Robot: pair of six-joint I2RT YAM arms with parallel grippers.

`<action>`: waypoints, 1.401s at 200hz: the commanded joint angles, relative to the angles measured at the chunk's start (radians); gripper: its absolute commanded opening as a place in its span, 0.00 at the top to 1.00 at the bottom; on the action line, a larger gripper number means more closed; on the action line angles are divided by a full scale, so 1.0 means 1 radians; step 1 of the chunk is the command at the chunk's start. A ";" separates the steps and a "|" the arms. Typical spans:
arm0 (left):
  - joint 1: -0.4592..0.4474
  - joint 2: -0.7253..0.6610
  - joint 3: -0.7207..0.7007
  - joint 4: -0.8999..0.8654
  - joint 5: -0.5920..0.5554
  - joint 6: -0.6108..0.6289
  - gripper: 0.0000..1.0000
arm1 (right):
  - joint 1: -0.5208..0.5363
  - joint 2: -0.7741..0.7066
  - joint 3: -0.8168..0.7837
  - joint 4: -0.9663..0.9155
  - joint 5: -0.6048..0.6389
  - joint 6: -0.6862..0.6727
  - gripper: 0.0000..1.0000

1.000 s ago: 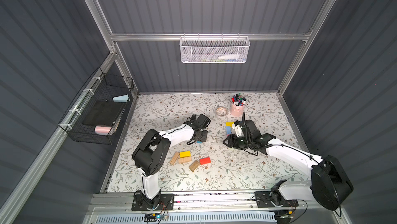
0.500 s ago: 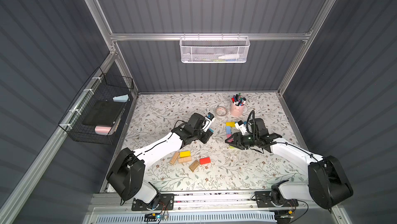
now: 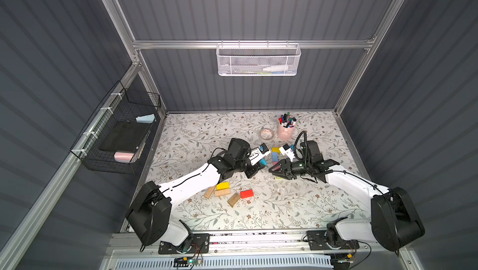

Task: Assemble the letter c with building blocks
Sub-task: Assemble the building block at the center of the board.

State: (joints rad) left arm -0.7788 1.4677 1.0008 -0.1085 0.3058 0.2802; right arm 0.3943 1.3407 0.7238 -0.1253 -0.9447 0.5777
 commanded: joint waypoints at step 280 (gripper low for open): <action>-0.038 0.074 0.023 0.032 0.100 0.030 0.38 | -0.013 0.012 0.025 0.033 0.036 -0.005 0.97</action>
State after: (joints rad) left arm -0.8101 1.5372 1.0275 -0.1062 0.4278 0.3374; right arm 0.3943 1.3693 0.7357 -0.0738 -0.9497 0.5903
